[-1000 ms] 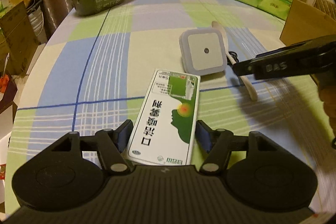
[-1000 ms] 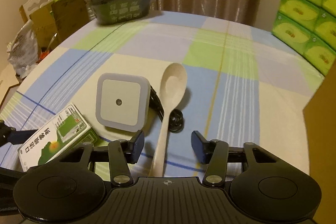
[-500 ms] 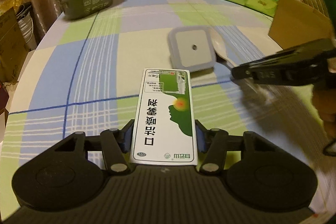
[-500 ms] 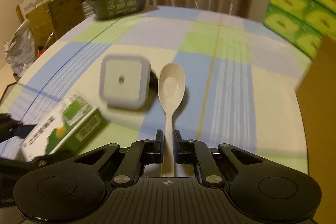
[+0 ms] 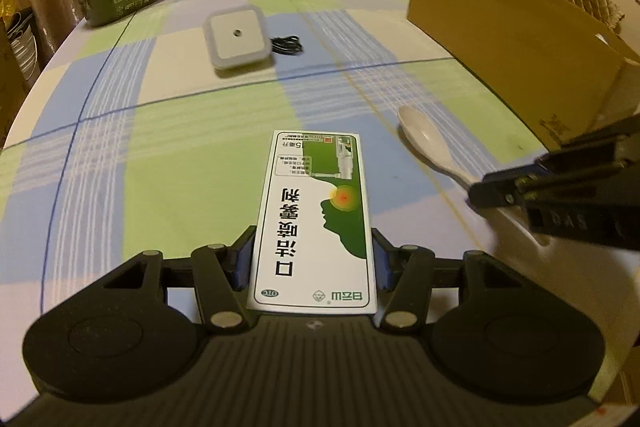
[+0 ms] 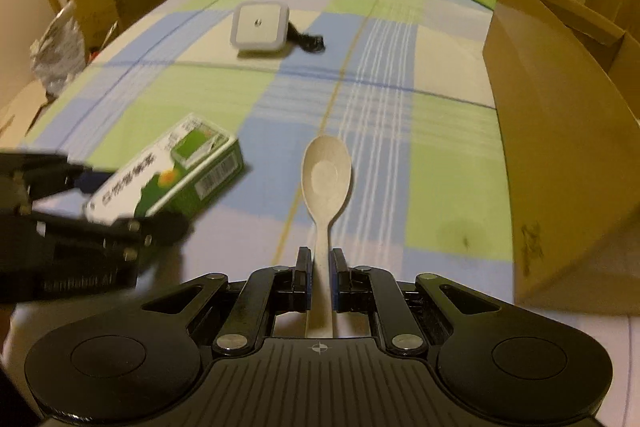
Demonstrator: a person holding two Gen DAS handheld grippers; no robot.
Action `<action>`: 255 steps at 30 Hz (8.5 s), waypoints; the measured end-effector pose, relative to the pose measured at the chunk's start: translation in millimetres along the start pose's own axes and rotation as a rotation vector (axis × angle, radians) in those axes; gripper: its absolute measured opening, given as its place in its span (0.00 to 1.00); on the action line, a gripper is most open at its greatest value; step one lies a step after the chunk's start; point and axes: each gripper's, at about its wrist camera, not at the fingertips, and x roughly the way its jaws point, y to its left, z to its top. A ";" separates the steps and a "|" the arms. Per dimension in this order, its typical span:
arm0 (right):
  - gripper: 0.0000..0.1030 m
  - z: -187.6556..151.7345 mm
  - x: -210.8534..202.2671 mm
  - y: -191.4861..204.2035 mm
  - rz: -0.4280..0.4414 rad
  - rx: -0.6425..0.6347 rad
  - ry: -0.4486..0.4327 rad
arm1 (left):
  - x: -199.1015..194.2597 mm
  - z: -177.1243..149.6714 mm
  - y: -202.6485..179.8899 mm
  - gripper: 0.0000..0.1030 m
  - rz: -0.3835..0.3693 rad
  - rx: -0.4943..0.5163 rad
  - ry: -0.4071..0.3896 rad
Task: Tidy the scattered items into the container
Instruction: 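Grasp the white spoon with the right gripper while the left gripper holds the medicine box, then carry the medicine box and spoon over the cardboard box with both grippers, then open the left gripper to drop the medicine box while the right gripper releases the spoon, then withdraw both tools from the cardboard box toward the night light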
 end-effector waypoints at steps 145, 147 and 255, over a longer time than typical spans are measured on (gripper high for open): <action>0.26 24.9 -172.1 -242.7 -0.220 0.329 -0.432 | -13.5 188.3 -242.1 0.49 -0.243 0.062 -0.182; 0.26 25.4 -171.0 -244.9 -0.223 0.331 -0.432 | -10.5 190.4 -242.1 0.49 -0.237 0.056 -0.182; 0.75 64.5 -78.0 -11.0 0.053 -0.052 -0.313 | -101.1 51.3 46.0 0.96 0.199 -0.252 -0.178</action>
